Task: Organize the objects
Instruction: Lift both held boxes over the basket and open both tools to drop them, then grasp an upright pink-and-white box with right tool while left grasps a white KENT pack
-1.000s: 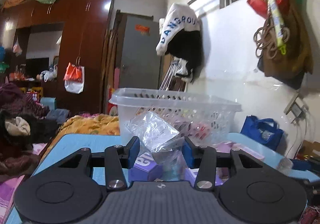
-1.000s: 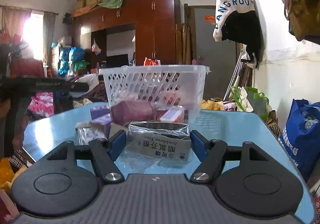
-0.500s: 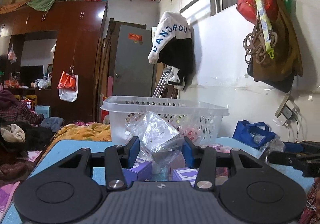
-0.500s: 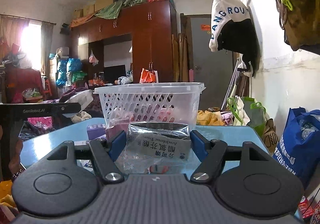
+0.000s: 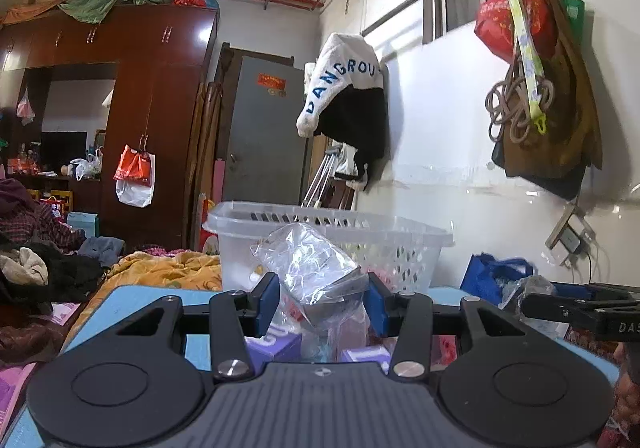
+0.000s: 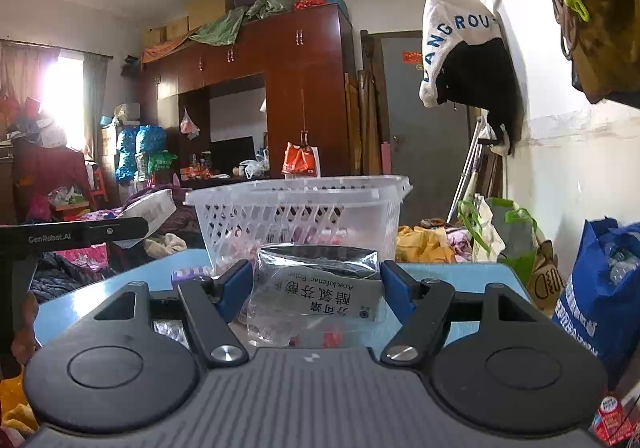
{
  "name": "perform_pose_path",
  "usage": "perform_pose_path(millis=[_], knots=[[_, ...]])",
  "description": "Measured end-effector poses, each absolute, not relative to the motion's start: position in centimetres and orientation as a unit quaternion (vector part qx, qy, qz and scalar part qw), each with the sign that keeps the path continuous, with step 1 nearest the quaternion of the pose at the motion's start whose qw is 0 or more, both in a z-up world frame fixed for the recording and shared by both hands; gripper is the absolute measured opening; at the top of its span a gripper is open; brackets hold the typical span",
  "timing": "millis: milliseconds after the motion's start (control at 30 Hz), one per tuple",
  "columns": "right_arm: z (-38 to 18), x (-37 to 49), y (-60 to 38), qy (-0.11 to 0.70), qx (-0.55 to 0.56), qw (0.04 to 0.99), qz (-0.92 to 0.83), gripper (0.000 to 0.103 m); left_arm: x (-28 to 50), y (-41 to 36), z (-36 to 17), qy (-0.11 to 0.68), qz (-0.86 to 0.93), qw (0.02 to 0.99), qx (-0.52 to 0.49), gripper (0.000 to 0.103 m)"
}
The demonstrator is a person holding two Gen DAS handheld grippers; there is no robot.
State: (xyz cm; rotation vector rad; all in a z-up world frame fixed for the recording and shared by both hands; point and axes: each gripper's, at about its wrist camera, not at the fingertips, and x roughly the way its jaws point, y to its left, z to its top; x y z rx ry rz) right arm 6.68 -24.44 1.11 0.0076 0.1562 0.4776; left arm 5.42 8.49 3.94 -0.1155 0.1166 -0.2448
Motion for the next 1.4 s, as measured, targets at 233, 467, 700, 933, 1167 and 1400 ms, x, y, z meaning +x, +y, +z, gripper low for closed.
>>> perform_pose_path(millis=[233,467,700,933,1167,1400], knots=[[5.2,11.1,-23.8,0.079,0.019,0.965,0.249,0.073,8.2,8.8,8.3,0.032,-0.129,0.99,-0.055,0.05],[9.3,18.9,-19.7,0.108,-0.022,0.968,0.227,0.073,16.0,6.5,12.7,0.062,-0.114,0.991,-0.029,0.05],[8.1,23.1,-17.4,0.154,-0.039,0.967,0.2,0.103,23.0,5.9,10.6,0.166,-0.102,0.981,-0.017,0.077],[5.6,17.1,-21.8,0.142,-0.006,0.972,0.187,0.103,16.6,7.8,7.6,0.145,-0.115,0.983,-0.02,0.084],[1.2,13.4,-24.1,0.207,0.011,0.956,0.209,0.103,12.0,8.5,4.2,0.192,-0.13,0.973,-0.009,0.086],[0.4,13.4,-22.6,0.219,-0.016,0.952,0.213,0.08,12.6,8.3,1.5,0.255,-0.1,0.961,0.041,0.086]])
